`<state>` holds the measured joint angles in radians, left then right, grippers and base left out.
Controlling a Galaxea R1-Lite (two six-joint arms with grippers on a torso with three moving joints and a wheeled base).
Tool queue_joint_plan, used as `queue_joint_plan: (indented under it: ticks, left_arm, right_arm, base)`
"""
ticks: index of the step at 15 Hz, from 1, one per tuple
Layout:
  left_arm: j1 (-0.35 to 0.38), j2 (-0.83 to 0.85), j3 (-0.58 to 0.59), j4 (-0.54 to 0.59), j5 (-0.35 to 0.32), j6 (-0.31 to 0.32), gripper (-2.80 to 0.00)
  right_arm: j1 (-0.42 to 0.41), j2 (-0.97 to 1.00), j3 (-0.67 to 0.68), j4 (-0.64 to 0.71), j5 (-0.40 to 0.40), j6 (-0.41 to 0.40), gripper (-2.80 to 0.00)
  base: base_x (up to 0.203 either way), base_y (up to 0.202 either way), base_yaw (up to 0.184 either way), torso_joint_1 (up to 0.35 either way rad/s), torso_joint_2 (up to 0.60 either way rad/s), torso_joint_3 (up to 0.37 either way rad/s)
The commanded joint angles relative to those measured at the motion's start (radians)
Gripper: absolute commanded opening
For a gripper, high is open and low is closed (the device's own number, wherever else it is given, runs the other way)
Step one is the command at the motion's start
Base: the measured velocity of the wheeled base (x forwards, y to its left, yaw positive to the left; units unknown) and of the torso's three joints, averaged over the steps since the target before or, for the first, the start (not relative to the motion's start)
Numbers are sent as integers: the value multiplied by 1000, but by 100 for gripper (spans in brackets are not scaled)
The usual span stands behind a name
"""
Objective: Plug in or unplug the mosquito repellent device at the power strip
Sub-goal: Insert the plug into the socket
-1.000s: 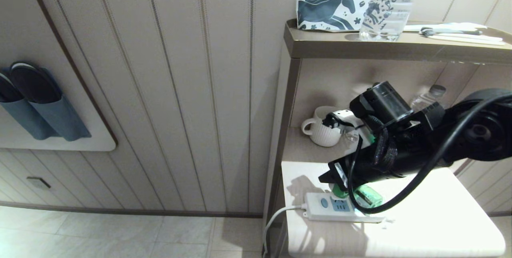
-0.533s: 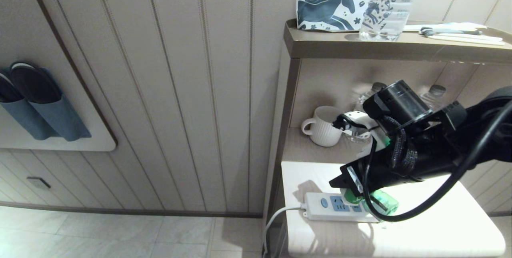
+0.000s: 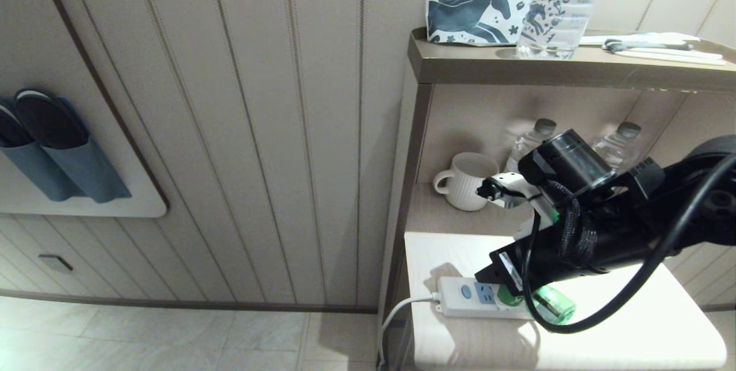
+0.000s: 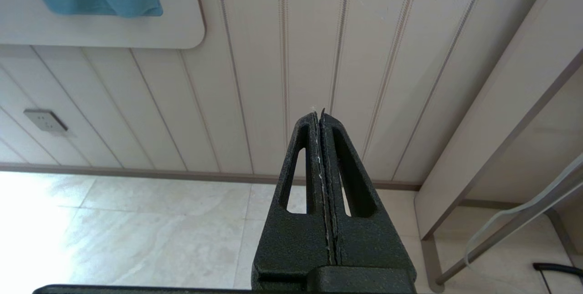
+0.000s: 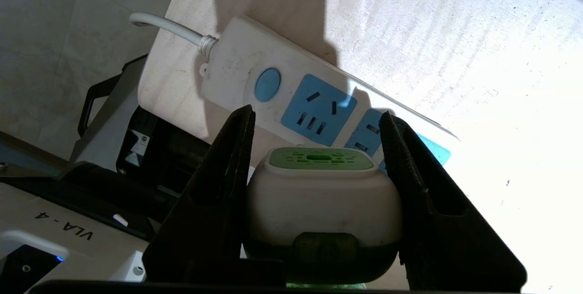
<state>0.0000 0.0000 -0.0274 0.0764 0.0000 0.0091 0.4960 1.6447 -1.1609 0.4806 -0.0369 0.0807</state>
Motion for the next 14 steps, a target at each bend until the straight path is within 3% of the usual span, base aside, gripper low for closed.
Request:
queue_joint_plan:
  ticks: [1,14]
  left_arm:
    - [0,0,0,0,0,0,-280]
    - [0,0,0,0,0,0,-280]
  right_arm:
    - [4,9,1,-1,0,1,-280]
    - [0,55,-34,-2,-1,1,-280]
  base:
    - [0,0,0,0,0,0]
    - [0,0,0,0,0,0]
